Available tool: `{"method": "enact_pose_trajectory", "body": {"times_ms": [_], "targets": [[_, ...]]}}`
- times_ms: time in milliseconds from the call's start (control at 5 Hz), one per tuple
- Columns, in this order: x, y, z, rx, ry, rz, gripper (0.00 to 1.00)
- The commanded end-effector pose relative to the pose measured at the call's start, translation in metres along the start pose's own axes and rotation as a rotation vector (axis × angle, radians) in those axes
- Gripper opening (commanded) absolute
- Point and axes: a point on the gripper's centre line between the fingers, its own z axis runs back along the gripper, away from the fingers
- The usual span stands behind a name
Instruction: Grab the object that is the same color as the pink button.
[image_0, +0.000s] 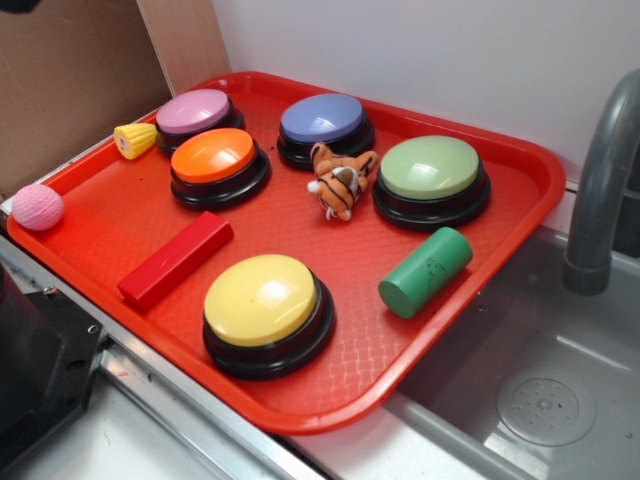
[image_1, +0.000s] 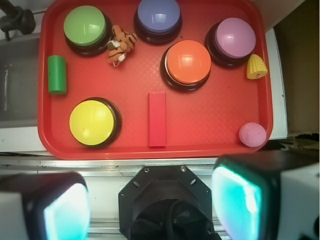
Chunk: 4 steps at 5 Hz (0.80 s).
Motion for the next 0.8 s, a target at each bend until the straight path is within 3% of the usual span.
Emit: {"method": "enact_pose_trajectory", "body": {"times_ms": [0,400,600], "targets": [[0.0,0.0,0.0,0.0,0.0,0.0,1.0],[-0.006,0.051,-0.027,0.052,-0.074,-0.045,1.0],[-0.007,0.073,-0.05,0.061,-0.055,-0.018,1.0]]}}
